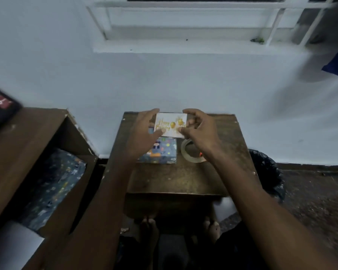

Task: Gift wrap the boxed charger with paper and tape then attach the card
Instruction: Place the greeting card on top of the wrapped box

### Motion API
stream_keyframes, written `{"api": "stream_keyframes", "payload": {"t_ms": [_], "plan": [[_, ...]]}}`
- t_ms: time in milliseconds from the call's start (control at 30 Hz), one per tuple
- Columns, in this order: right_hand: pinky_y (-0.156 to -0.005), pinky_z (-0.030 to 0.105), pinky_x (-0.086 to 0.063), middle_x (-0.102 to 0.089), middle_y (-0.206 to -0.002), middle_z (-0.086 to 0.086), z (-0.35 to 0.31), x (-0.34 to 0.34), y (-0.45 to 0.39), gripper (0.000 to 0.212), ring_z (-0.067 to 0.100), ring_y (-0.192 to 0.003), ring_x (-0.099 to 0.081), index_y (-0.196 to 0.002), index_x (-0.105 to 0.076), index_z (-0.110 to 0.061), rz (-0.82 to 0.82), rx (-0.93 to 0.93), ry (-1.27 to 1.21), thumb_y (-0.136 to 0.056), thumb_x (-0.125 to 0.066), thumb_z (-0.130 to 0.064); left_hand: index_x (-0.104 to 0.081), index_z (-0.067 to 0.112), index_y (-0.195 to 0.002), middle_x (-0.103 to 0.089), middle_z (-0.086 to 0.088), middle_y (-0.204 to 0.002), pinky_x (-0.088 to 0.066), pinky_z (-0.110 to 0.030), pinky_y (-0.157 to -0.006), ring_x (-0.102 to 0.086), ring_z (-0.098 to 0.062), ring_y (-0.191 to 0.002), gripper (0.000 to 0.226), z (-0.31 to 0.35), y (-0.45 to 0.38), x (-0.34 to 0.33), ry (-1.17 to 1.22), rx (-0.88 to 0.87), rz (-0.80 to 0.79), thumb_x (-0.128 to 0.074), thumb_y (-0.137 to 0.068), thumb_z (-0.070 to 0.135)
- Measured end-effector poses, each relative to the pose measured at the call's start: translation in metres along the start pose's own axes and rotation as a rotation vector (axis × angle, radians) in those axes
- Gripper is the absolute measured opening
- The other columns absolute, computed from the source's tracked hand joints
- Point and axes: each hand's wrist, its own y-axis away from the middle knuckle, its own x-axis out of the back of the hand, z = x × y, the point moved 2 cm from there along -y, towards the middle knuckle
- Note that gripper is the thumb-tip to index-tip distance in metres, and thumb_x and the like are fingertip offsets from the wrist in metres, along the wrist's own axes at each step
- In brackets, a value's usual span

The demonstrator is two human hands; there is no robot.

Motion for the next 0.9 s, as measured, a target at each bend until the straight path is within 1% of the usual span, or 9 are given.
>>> {"api": "stream_keyframes", "payload": {"t_ms": [100,200,267,367,433,533,600,733,900], "plan": [[-0.081,0.05,-0.065,-0.068,-0.084,-0.003,0.006,-0.023,-0.001,0.049,0.024,-0.086,-0.073,-0.114,-0.072,-0.025,0.013,-0.069,-0.095,-0.079,-0.082,0.008,-0.028,0.031,-0.165,-0.044,0.0,-0.161,-0.027,-0.039,-0.117,-0.037,-0.023,-0.15,0.127,-0.023,0.019,0.027,-0.276,0.013,-0.257,-0.095,-0.063,0.065],[-0.072,0.041,-0.061,-0.068,-0.079,0.009,0.012,-0.032,-0.005,0.042,0.024,-0.078,-0.068,-0.116,-0.072,-0.013,0.049,-0.156,-0.246,-0.082,-0.077,0.011,-0.027,0.038,-0.162,-0.044,0.005,-0.153,-0.02,-0.042,-0.111,-0.033,-0.023,-0.147,0.146,-0.034,0.021,0.034,-0.521,0.035,-0.38,-0.087,-0.037,0.083],[-0.062,0.033,-0.058,-0.075,-0.093,0.02,0.012,-0.035,-0.008,0.04,0.025,-0.074,-0.069,-0.119,-0.07,-0.006,0.069,-0.239,-0.342,-0.084,-0.074,0.012,-0.038,0.035,-0.158,-0.048,0.0,-0.143,-0.028,-0.04,-0.109,-0.04,-0.024,-0.139,0.137,-0.037,0.016,0.032,-0.537,0.041,-0.359,-0.083,-0.038,0.084],[-0.051,0.026,-0.051,-0.076,-0.096,0.017,0.01,-0.033,-0.017,0.034,0.02,-0.066,-0.062,-0.112,-0.069,-0.005,0.13,-0.364,-0.582,-0.084,-0.068,0.015,-0.063,0.028,-0.141,-0.067,0.002,-0.129,-0.05,-0.033,-0.103,-0.064,-0.021,-0.123,0.096,-0.029,0.008,0.038,-0.138,0.179,-0.398,-0.09,-0.06,0.071],[-0.05,0.023,-0.049,-0.075,-0.104,0.019,0.009,-0.027,-0.024,0.036,0.018,-0.066,-0.062,-0.116,-0.067,-0.005,0.143,-0.417,-0.689,-0.085,-0.067,0.015,-0.076,0.023,-0.121,-0.077,-0.001,-0.121,-0.053,-0.031,-0.098,-0.073,-0.023,-0.112,0.067,-0.024,0.006,0.045,0.104,0.333,-0.486,-0.088,-0.068,0.063],[-0.052,0.021,-0.05,-0.074,-0.108,0.021,0.011,-0.024,-0.029,0.043,0.016,-0.067,-0.063,-0.126,-0.066,-0.004,0.154,-0.462,-0.746,-0.087,-0.067,0.013,-0.074,0.016,-0.125,-0.079,-0.012,-0.117,-0.061,-0.043,-0.093,-0.076,-0.029,-0.106,0.088,-0.025,0.014,0.05,0.334,0.561,-0.561,-0.075,-0.061,0.076],[-0.051,0.02,-0.05,-0.074,-0.101,0.018,0.011,-0.027,-0.031,0.045,0.014,-0.063,-0.061,-0.129,-0.065,-0.004,0.174,-0.484,-0.783,-0.087,-0.066,0.013,-0.07,0.017,-0.131,-0.078,-0.012,-0.121,-0.063,-0.049,-0.088,-0.076,-0.033,-0.109,0.082,-0.028,0.018,0.053,0.482,0.652,-0.606,-0.068,-0.075,0.076],[-0.052,0.02,-0.049,-0.075,-0.095,0.016,0.004,-0.036,-0.031,0.045,0.014,-0.063,-0.06,-0.131,-0.064,-0.003,0.149,-0.489,-0.836,-0.088,-0.065,0.012,-0.078,0.017,-0.114,-0.076,-0.015,-0.11,-0.063,-0.044,-0.072,-0.075,-0.035,-0.088,0.066,-0.033,0.026,0.058,0.77,0.712,-0.59,-0.052,-0.091,0.072],[-0.072,0.024,-0.051,-0.077,-0.097,0.012,-0.008,-0.042,-0.025,0.044,0.013,-0.071,-0.064,-0.134,-0.062,-0.001,0.025,-0.449,-0.95,-0.091,-0.063,0.011,-0.084,0.018,-0.105,-0.076,-0.016,-0.114,-0.063,-0.05,-0.074,-0.076,-0.037,-0.091,0.058,-0.034,0.034,0.055,0.94,0.703,-0.501,-0.054,-0.089,0.065]]}}
